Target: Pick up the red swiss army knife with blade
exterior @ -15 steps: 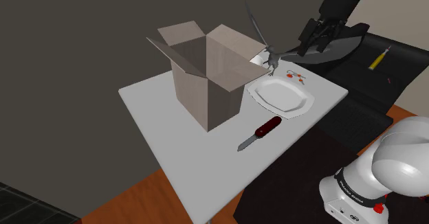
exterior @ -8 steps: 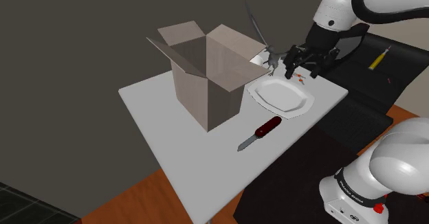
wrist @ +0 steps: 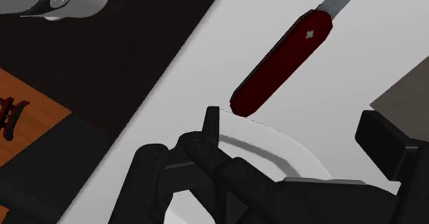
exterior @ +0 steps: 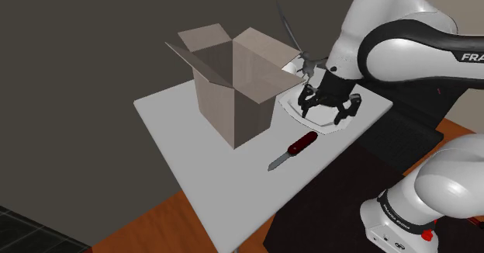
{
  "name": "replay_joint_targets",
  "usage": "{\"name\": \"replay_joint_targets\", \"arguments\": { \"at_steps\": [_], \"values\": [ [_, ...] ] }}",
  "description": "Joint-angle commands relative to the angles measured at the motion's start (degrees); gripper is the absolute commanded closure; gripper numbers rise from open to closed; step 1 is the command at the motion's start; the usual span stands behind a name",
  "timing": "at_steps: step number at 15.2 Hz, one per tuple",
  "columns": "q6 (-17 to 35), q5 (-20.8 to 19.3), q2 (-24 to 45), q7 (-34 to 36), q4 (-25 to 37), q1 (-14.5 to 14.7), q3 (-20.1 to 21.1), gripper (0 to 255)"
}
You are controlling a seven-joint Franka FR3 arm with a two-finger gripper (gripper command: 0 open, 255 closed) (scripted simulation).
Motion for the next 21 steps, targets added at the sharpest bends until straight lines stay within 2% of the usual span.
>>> {"name": "replay_joint_targets", "arguments": {
  "at_steps": [1, 7, 14, 17, 18, 21],
  "values": [
    [2.3, 2.7, 1.1, 7.4, -1.3, -0.6, 3.8, 0],
    [11.9, 9.9, 10.0, 28.1, -1.9, -4.0, 16.2, 0],
    [18.9, 11.4, 13.9, 27.8, -4.9, -4.2, 18.9, 0],
    [19.5, 11.5, 14.3, 27.8, -5.2, -4.3, 19.1, 0],
    [19.4, 11.5, 14.2, 27.8, -5.2, -4.3, 19.1, 255],
    [19.4, 11.5, 14.2, 27.8, -5.2, -4.2, 19.1, 255]
  ]
}}
